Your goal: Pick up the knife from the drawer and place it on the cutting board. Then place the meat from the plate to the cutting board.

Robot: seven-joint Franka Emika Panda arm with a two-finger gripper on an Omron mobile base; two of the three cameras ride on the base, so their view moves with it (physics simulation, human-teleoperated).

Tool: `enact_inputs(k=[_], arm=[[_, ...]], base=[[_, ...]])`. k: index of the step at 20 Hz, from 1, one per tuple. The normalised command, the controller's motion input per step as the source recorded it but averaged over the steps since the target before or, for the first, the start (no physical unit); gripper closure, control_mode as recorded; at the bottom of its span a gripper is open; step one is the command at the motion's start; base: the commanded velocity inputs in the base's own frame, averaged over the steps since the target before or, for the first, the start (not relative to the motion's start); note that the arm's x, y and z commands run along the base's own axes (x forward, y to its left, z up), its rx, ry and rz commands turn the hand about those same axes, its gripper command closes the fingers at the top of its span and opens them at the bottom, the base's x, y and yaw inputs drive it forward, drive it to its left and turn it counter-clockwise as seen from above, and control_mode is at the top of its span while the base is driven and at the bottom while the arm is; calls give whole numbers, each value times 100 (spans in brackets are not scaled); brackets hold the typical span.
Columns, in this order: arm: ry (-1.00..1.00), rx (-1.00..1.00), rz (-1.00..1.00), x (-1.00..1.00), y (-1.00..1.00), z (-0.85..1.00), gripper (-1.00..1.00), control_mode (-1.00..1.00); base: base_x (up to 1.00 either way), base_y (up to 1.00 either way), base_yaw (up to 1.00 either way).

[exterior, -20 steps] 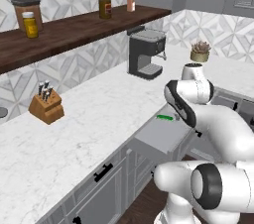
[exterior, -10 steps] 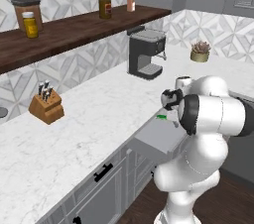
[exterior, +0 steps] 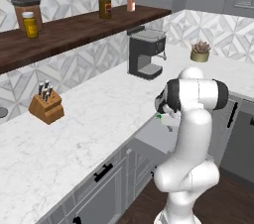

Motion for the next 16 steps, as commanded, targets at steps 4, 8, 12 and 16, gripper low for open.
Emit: enact_inputs(k=[4, 8, 12, 16], arm=[[2, 0, 0, 3, -36, -62, -100, -100], [1, 0, 0, -53, -86, -61, -100, -100], [4, 0, 0, -99, -100, -78, -100, -100], [-3, 2, 0, -100, -100, -49, -100, -100]], base=[[0, 0, 0], [0, 0, 0], [0, 0, 0], [0, 0, 0]])
